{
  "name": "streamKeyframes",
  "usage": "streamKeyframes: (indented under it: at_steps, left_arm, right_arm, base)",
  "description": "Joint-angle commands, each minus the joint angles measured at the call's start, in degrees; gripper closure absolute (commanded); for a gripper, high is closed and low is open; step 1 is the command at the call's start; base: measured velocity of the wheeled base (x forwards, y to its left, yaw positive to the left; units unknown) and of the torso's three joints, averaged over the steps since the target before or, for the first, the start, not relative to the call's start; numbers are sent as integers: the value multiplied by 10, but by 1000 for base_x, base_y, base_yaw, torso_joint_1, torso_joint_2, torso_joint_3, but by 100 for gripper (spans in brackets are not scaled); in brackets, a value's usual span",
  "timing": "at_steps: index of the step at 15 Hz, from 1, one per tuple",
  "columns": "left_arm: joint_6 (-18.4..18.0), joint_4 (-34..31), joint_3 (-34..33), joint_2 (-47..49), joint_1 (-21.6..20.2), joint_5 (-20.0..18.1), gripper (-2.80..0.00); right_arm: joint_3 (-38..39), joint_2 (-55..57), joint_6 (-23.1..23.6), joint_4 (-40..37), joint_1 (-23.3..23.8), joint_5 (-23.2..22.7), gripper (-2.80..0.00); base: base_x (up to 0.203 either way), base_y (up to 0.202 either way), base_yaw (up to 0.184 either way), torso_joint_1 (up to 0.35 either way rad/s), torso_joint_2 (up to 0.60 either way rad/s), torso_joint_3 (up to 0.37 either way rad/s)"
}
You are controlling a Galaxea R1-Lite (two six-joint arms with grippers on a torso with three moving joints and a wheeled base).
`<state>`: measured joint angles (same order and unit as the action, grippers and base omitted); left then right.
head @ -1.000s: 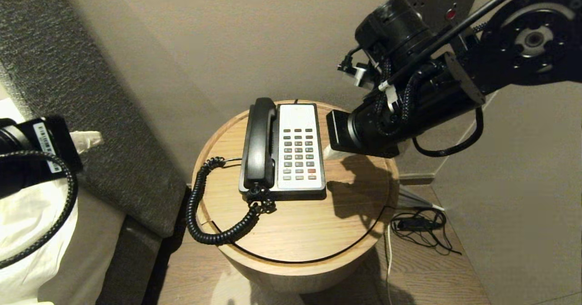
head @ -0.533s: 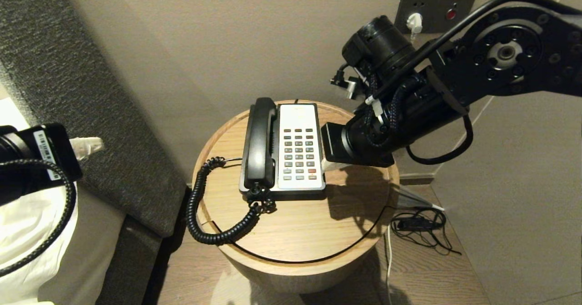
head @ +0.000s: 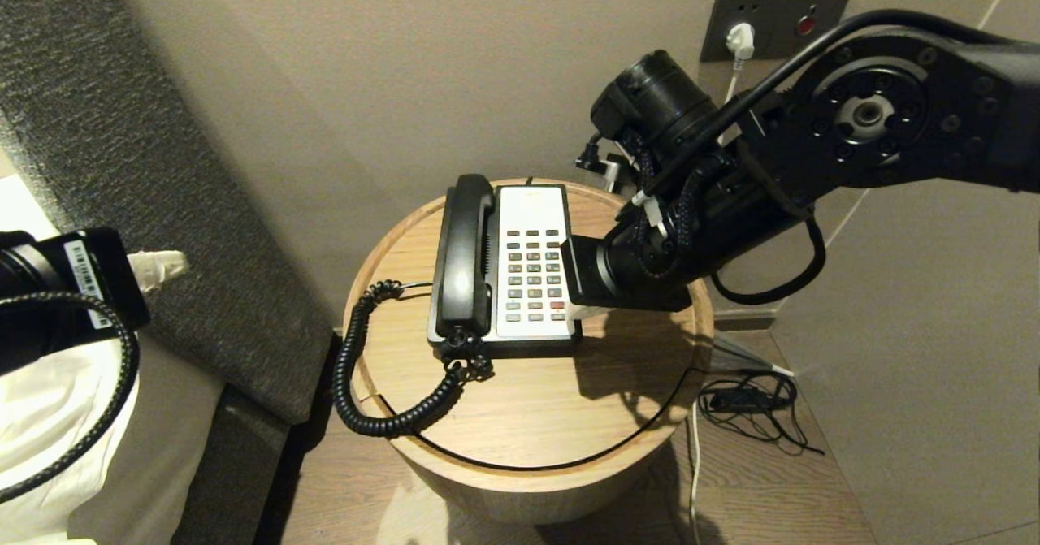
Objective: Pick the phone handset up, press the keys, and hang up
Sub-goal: End the call using the dial pad
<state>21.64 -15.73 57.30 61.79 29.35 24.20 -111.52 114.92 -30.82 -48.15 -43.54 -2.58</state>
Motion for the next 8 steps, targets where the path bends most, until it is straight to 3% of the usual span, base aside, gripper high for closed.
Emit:
streamKeyframes:
  at_steps: [1, 8]
  left_arm:
    - [2, -1, 1, 1, -1, 1, 0]
    - [2, 0, -1, 0, -2, -10, 0]
  right_arm:
    - [0, 6, -1, -1, 0, 0, 0]
    - [0, 6, 1, 8, 0, -2, 0]
  base:
    - [0, 0, 0, 0, 0, 0]
    - [0, 0, 0, 0, 0, 0]
